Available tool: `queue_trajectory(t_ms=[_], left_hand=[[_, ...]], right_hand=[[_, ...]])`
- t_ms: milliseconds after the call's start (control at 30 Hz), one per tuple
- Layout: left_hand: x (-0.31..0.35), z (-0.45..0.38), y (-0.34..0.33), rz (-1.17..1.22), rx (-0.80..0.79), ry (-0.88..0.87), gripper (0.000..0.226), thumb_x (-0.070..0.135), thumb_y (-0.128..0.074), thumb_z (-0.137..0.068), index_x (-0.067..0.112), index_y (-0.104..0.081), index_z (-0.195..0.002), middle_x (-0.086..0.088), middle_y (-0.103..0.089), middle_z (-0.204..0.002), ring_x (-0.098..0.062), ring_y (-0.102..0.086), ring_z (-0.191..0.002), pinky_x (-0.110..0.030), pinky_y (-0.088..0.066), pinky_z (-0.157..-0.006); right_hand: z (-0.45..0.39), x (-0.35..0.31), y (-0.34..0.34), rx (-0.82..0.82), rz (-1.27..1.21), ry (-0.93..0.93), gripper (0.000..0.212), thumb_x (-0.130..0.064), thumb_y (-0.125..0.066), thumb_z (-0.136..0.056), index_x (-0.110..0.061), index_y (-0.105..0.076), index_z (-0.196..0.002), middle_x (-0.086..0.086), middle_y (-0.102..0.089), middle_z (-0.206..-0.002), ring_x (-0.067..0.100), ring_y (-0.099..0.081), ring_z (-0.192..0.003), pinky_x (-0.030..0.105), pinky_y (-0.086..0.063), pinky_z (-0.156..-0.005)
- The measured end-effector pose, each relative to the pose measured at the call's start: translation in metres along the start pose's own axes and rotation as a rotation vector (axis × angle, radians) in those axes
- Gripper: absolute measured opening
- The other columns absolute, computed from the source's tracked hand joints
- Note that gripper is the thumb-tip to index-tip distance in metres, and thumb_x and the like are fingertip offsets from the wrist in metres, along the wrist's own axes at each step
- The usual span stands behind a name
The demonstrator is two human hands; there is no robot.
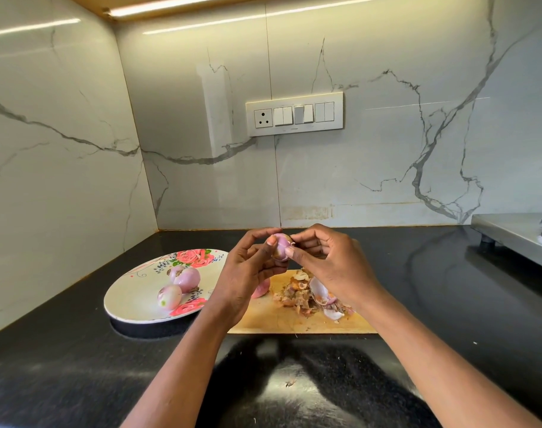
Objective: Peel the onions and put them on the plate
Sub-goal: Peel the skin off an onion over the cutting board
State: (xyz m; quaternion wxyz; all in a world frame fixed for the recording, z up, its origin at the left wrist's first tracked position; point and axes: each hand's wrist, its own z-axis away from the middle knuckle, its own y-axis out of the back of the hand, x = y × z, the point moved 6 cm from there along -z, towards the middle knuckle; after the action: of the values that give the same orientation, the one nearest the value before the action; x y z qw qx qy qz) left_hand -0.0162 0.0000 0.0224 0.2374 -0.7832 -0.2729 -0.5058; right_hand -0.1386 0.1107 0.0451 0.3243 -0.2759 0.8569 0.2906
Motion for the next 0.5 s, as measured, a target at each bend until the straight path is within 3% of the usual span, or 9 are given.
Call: queue_trajectory(t_ms=[200, 500], left_hand=[[0.0005, 0.0004, -0.0002, 0.014, 0.007, -0.011, 0.031, 0.023, -0.06, -0.097, 0.015, -0.064, -0.126, -0.014, -0.075, -0.108, -0.025, -0.073, -0.096, -0.037, -0.059, -0.091], [0.0023, 0.0017, -0.0014, 0.012, 0.003, -0.028, 0.037, 0.028, -0.063, -0.091, 0.014, -0.064, -0.125, -0.011, -0.075, -0.108, -0.023, -0.073, -0.095, -0.031, -0.059, -0.086]], right_hand=[[-0.0013, 0.0004, 0.0028, 0.068, -0.02, 0.048, 0.02, -0.025, -0.082, -0.083, -0.021, -0.078, -0.103, -0.009, -0.078, -0.095, 0.003, -0.073, -0.089, 0.027, -0.061, -0.081], [-0.0007, 0.0004, 0.0041, 0.151, 0.066, 0.102, 0.009, -0.025, -0.076, -0.088, -0.018, -0.077, -0.094, -0.012, -0.075, -0.086, 0.003, -0.07, -0.081, 0.017, -0.056, -0.072]])
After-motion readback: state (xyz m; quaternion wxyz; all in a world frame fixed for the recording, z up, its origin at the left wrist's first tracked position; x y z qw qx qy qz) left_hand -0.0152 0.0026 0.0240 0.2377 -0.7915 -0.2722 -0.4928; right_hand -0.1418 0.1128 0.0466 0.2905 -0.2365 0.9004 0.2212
